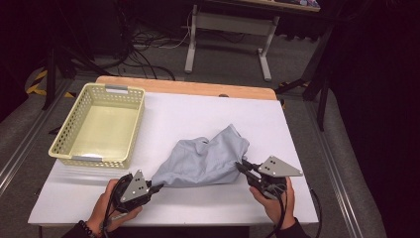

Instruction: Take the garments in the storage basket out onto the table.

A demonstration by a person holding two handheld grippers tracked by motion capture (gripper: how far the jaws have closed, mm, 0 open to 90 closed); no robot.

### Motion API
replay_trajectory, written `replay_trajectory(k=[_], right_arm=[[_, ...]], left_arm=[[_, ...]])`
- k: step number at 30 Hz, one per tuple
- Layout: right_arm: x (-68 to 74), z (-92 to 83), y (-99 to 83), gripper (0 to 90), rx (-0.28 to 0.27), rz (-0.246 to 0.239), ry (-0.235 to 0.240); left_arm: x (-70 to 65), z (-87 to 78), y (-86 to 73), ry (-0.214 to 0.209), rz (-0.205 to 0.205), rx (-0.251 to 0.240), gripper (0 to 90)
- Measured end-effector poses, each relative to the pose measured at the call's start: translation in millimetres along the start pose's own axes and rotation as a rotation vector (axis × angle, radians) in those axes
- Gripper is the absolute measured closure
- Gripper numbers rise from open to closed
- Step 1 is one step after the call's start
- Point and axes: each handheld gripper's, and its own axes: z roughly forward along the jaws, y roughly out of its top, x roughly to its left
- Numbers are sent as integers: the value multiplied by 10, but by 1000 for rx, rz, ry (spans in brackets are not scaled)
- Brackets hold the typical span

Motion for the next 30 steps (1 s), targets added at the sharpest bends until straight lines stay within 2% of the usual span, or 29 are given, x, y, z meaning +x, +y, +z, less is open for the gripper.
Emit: replay_trajectory(k=[4, 7, 8, 9, 11, 15, 18, 20, 21, 25, 30], right_arm=[[85, -137, 67, 808, -26, 4, -1], [115, -166, 63, 784, -20, 3, -16], [113, -172, 57, 777, -27, 7, -21], [103, -180, 50, 806, -39, 13, -25], [79, -185, 41, 797, -46, 15, -25], [12, -136, -30, 741, -30, 9, -38], [-103, -49, -178, 637, 35, 2, -86], [-186, 9, -292, 592, 69, 45, -71], [-225, 41, -354, 562, 95, 68, -49], [-282, 176, -571, 486, 207, 74, -32], [-269, 262, -678, 442, 243, 108, 3]], left_arm=[[-6, -21, 17, 2, 6, -7, 803], [-1, -37, 25, 5, -1, -15, 801], [5, -46, 26, 11, -2, -16, 800], [13, -52, 28, 13, -1, -17, 807], [24, -55, 27, 3, 2, -15, 812], [20, -41, 18, 7, 4, -6, 817], [38, -50, 9, 13, 1, -4, 813], [42, -47, 5, 18, 6, 1, 810], [43, -43, 1, 18, 10, 5, 806], [57, -41, -5, 25, 6, 9, 764], [55, -69, -4, -3, 0, -29, 636]])
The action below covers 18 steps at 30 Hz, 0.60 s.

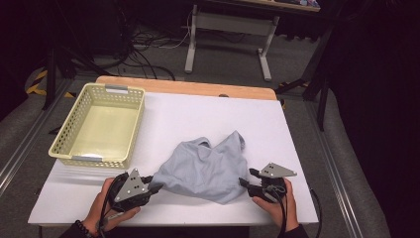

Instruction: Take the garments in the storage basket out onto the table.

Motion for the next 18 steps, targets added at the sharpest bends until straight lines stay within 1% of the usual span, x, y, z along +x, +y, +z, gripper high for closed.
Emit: replay_trajectory(k=[1, 2, 3, 4, 5, 7, 10, 11, 12, 13, 14, 15, 16, 18], right_arm=[[14, 35, -15, 438, 8, 4, 7], [23, 55, -21, 437, 17, 3, 13], [36, 75, -24, 437, 25, -4, 14], [43, 84, -24, 438, 26, -9, 12], [46, 92, -21, 437, 26, -8, 11], [36, 97, -26, 441, 25, 1, 15], [26, 101, -34, 511, 18, 14, 41], [26, 101, -34, 511, 18, 14, 41], [41, 98, -32, 596, 15, 2, 53], [50, 95, -29, 620, 14, -3, 46], [59, 86, -25, 679, 9, -16, 31], [63, 74, -23, 736, -2, -21, 29], [67, 54, -19, 812, -19, -30, 39], [81, 20, -5, 844, -38, -41, 40]], left_arm=[[-15, -6, 11, -14, 4, -16, 582], [-27, -9, 18, -20, 9, -21, 550], [-35, -11, 22, -25, 14, -26, 533], [-49, -20, 28, -44, 25, -41, 510], [-58, -26, 31, -48, 26, -50, 485], [-67, -37, 44, -37, 32, -56, 459], [-54, -51, 47, -23, 10, -69, 416], [-54, -51, 47, -23, 10, -69, 395], [-43, -62, 48, -8, -2, -79, 374], [-37, -72, 51, 9, -14, -88, 361], [-31, -81, 52, 10, -20, -95, 335], [-25, -92, 54, 11, -27, -107, 323], [-20, -104, 57, 19, -29, -110, 313], [-12, -115, 57, 26, -34, -115, 286]])
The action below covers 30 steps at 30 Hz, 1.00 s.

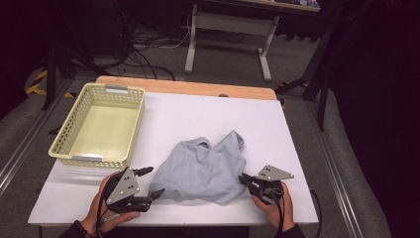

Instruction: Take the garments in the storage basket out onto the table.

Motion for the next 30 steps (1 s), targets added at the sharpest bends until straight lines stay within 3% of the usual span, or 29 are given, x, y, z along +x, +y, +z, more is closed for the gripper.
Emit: replay_trajectory(k=[6, 10, 15, 17, 20, 24, 28, 30], right_arm=[[15, -55, 27, 866, -18, -20, -15], [25, -186, 91, 871, -84, -22, -36], [142, -430, 240, 872, -188, -46, -62], [185, -489, 279, 872, -203, -58, -66], [222, -520, 298, 867, -191, -53, -68], [155, -451, 220, 845, -166, -7, -86], [38, -400, 152, 764, -158, 32, -117], [-20, -352, 109, 706, -130, 34, -137]], left_arm=[[18, 34, -17, 40, -8, 25, 293], [49, 126, -30, 43, -23, 54, 312], [72, 317, -34, 37, -19, 110, 329], [89, 397, -32, 44, -25, 131, 330], [130, 493, -54, 38, -55, 160, 341], [128, 614, -79, 41, -46, 217, 375], [123, 716, -95, 44, -45, 267, 408], [136, 722, -93, 37, -53, 268, 424]])
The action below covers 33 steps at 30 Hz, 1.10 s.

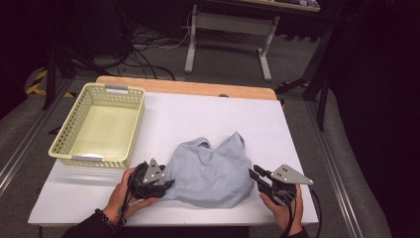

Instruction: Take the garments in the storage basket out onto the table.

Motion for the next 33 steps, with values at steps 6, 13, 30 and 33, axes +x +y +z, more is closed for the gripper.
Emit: replay_trajectory(k=[6, 13, 30, 33], right_arm=[[-166, 198, -167, 519, 95, 44, 44], [-182, 327, -197, 488, 123, 63, 68], [-84, 307, -128, 423, 64, 13, 38], [-46, 115, -113, 408, 32, 29, 55]], left_arm=[[50, -14, -7, 14, -12, 20, 682], [58, -84, 13, 44, 32, 20, 844], [181, -240, -64, 172, 36, 43, 866], [176, -239, -90, 158, 40, 39, 865]])
